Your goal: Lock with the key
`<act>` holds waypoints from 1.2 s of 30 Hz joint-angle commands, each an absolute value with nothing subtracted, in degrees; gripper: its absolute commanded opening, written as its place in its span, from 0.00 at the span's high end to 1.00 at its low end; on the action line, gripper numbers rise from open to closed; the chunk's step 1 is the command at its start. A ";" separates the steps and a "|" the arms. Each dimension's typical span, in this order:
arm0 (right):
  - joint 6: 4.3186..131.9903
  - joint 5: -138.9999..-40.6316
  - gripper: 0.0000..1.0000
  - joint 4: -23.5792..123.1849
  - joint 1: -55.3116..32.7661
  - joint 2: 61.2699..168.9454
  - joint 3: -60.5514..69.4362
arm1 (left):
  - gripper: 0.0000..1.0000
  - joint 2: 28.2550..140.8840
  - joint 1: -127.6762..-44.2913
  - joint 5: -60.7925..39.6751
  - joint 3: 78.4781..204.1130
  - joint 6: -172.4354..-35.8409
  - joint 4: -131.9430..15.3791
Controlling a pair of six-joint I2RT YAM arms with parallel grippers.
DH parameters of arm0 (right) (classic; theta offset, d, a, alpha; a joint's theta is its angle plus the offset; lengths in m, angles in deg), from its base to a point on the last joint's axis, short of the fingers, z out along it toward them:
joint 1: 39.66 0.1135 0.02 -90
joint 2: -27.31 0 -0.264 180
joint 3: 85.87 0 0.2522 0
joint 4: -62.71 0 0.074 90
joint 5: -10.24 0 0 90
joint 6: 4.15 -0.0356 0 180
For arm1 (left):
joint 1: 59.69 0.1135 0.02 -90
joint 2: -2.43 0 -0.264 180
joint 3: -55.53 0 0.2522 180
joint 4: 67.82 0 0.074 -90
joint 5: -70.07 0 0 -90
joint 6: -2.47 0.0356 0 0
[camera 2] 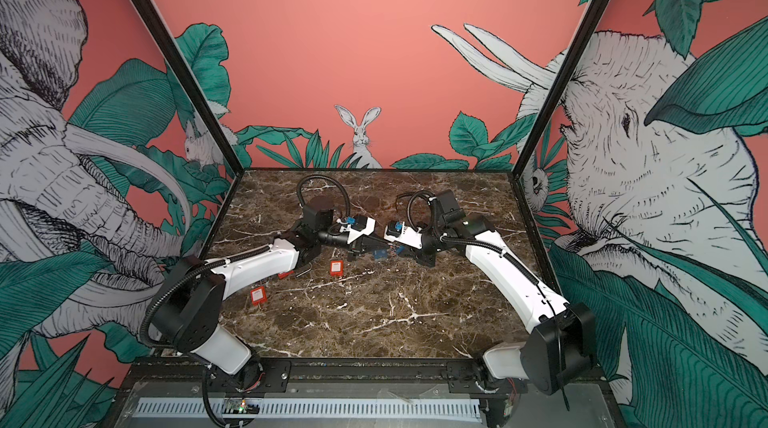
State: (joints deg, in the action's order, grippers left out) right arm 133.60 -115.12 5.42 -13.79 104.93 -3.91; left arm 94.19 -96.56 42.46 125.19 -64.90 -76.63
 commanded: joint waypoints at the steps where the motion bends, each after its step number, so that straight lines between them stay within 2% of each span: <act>1: 131.38 -122.00 1.00 16.43 -12.66 104.78 -1.55 | 1.00 95.60 -98.99 46.63 127.17 -62.69 -73.65; 9: 127.99 -124.80 1.00 21.13 -12.68 107.92 2.68 | 1.00 99.14 -99.46 48.71 129.65 -61.34 -71.14; 20: 123.59 -129.65 1.00 29.39 -12.94 111.76 6.55 | 1.00 100.30 -101.44 49.16 128.63 -63.39 -74.83; 27: 123.87 -124.88 1.00 27.37 -13.33 108.92 1.06 | 1.00 97.87 -97.52 48.34 128.36 -62.00 -72.10; 28: 123.49 -123.92 0.98 27.64 -13.63 107.91 -0.45 | 1.00 97.41 -96.71 48.40 128.36 -61.96 -71.91; 33: 121.93 -118.45 0.66 27.79 -15.25 101.29 -9.16 | 1.00 95.45 -92.73 48.76 130.27 -59.45 -67.22; 36: 120.05 -116.09 0.52 28.34 -16.25 96.22 -14.37 | 1.00 94.75 -91.45 48.75 132.12 -57.41 -63.37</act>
